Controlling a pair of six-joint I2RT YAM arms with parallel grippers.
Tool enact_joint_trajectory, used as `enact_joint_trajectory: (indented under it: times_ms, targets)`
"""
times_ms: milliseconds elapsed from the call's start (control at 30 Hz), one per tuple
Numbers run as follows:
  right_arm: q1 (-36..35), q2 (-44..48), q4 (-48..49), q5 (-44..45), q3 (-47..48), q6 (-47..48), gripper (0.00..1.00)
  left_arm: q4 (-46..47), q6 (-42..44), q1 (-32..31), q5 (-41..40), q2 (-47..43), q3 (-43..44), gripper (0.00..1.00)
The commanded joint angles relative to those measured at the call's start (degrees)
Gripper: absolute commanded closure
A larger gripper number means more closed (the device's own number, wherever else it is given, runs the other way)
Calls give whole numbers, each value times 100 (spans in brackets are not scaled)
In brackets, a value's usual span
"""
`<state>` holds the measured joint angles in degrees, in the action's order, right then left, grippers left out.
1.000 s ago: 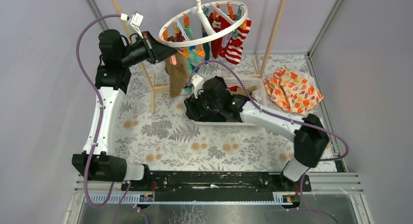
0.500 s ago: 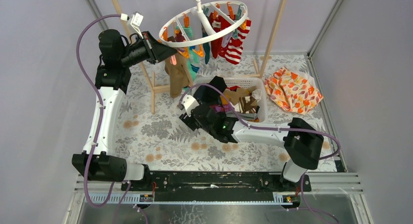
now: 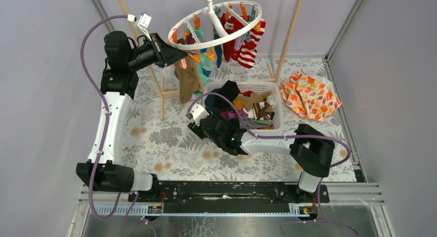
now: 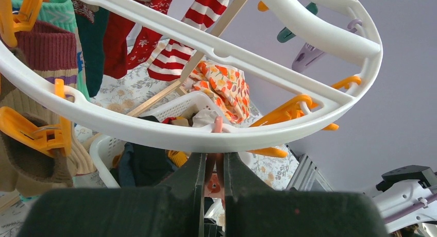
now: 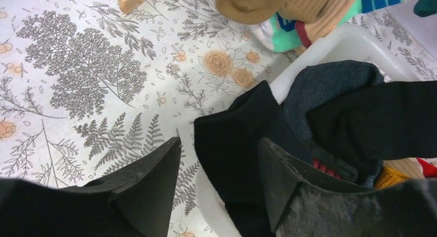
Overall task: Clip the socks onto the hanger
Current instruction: Pick up the sock from the bin.
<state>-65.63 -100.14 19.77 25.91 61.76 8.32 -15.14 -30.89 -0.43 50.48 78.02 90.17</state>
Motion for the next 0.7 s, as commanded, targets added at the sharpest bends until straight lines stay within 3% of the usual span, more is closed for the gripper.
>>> enact_joint_trajectory:
  times_ms: [0,133,267,367,533,667]
  targets:
    - [-125,67,449,161,-67,-32,35,-55,52,34,180,-129,-78,100]
    - [-152,8,467,174,-54,-20,34,-56,55,34,190,-144,-81,100]
    - [-155,-213,293,442,197,56,39,-52,57,34,186,-144,-81,100]
    - [-152,-324,343,587,262,136,52,-53,65,34,193,-138,-87,100]
    - [-151,-283,405,739,282,227,93,-57,32,34,208,-129,-52,100]
    - [-157,55,573,699,126,241,100,-56,33,34,221,-143,-78,100]
